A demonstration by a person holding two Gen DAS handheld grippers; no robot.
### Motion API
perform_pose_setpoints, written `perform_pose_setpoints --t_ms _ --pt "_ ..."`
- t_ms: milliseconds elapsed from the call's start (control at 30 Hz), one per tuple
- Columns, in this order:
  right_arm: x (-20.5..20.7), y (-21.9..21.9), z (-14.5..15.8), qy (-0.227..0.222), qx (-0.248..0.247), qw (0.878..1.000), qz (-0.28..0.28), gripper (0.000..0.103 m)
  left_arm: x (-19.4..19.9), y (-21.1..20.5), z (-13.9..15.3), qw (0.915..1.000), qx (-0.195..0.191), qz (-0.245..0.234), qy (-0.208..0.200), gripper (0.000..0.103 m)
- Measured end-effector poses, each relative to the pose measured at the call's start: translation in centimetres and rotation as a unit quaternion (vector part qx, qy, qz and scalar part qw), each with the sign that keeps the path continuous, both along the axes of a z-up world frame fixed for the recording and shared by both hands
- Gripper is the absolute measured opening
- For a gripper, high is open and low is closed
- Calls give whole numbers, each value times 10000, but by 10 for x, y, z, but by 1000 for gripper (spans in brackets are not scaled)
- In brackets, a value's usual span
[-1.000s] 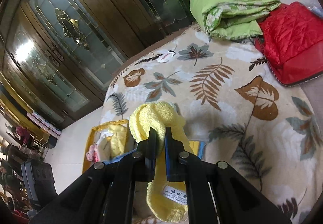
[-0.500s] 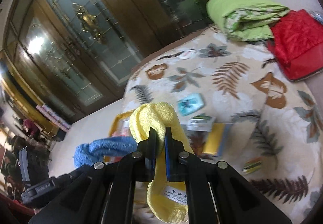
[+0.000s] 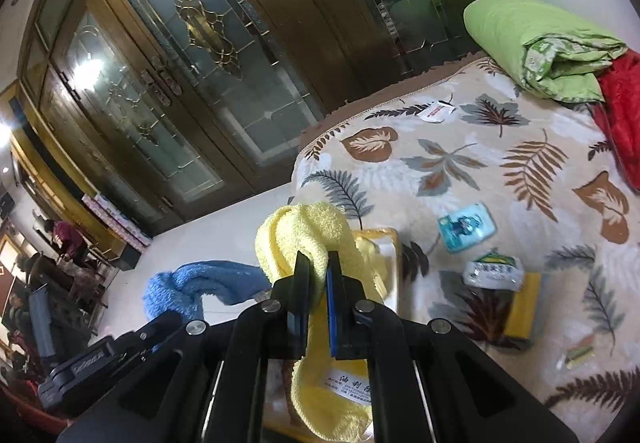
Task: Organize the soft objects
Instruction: 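Carry the blue towel with the left tool while the right tool carries the yellow towel over the tray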
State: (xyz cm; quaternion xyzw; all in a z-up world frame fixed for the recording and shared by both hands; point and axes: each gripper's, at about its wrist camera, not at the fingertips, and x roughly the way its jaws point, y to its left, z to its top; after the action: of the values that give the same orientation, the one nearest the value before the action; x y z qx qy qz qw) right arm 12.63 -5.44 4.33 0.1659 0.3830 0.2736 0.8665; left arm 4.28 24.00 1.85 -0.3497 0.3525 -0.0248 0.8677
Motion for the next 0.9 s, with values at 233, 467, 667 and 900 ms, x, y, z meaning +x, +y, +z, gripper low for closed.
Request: perform_pose_setpoints --t_ms 233,467,667,900 --pt "36 37 -27 183 -213 9995 -113 5 47 -3 -17 9993 211 -219 215 35" --pt "37 55 -76 420 -794 9959 -51 5 78 -29 -64 9940 671 -568 654 35" --pt "33 56 -99 565 -1036 9930 8 5 85 -40 -95 9882 1094 -632 863 36" --pt "41 66 -119 760 -1136 9906 42 5 89 -27 -115 9919 808 -542 819 37"
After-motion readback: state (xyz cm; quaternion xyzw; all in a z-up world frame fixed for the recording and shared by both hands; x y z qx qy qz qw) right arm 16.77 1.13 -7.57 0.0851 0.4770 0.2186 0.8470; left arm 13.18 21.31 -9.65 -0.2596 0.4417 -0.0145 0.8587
